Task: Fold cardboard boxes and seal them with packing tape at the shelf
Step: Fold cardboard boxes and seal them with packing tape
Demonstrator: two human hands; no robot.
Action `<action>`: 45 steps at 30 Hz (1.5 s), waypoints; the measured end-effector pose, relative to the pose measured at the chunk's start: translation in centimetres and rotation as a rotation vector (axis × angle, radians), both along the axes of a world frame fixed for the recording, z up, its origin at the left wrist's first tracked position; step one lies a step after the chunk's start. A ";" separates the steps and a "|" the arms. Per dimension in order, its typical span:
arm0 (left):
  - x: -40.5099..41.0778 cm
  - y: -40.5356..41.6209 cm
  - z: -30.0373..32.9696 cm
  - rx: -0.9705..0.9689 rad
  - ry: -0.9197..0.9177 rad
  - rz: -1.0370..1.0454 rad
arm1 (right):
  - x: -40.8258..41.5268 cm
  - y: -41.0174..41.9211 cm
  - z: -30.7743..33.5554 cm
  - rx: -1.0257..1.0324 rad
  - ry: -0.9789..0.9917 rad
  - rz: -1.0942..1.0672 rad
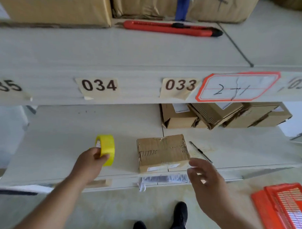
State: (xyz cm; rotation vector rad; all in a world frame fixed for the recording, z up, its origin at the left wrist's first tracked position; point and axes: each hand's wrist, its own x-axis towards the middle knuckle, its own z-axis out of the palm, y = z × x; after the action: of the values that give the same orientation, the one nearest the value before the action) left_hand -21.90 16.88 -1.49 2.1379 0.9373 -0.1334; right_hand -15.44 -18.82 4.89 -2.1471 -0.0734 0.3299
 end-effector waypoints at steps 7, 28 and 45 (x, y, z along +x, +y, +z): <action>-5.0 -11.2 14.7 -0.694 -0.437 0.028 | -3.0 6.7 6.6 0.157 -0.100 0.549; -2.2 -19.6 18.3 0.437 -0.517 -0.492 | 2.6 -3.3 9.1 0.161 -0.185 0.874; -0.1 -22.0 17.5 0.066 -0.299 -0.248 | 4.5 -5.2 11.1 0.022 -0.040 0.814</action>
State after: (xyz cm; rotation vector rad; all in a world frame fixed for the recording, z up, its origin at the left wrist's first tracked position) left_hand -21.98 -5.17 16.05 2.2509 0.5093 0.0945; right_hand -10.90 -24.03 15.98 -2.0109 -0.9798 0.7404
